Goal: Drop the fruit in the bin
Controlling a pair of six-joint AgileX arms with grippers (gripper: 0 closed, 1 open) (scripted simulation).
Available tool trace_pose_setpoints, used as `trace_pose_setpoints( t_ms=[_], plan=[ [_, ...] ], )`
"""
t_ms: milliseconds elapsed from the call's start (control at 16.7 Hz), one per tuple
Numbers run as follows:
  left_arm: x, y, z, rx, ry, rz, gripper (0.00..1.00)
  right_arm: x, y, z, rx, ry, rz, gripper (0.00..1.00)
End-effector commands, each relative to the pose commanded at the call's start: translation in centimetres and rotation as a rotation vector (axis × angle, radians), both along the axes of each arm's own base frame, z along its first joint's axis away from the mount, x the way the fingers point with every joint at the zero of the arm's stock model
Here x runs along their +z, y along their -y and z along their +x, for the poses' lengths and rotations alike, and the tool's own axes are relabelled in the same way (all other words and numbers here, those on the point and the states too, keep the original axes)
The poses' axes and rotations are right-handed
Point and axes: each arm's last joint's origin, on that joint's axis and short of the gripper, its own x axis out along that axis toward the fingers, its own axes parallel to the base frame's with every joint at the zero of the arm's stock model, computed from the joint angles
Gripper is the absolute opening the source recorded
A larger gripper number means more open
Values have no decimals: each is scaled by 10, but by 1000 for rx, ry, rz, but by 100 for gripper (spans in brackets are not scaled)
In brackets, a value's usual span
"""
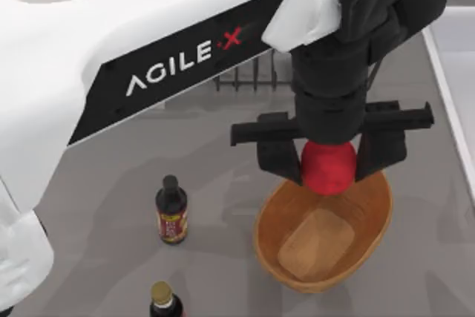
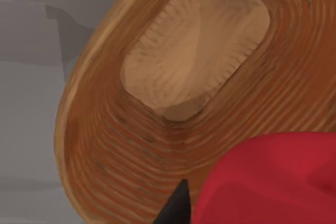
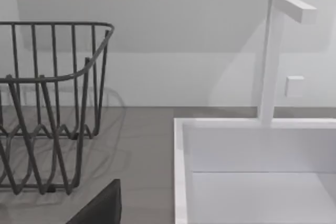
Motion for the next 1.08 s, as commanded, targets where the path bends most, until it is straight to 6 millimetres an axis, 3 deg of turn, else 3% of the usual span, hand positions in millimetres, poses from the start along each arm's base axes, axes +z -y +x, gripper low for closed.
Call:
trace_pose_setpoints(
  t_ms=[240,660,900,1080],
  plan=[
    [-13,3,1,-2,4,-5,0,0,0,0,0,0,0,100],
    [-67,9,0,-2,3,0,0,0,0,0,0,0,0,100],
    [-70,9,-1,-2,0,2,0,0,0,0,0,0,0,100],
    [-70,9,-1,-2,0,2,23,0,0,0,0,0,0,100]
  ],
)
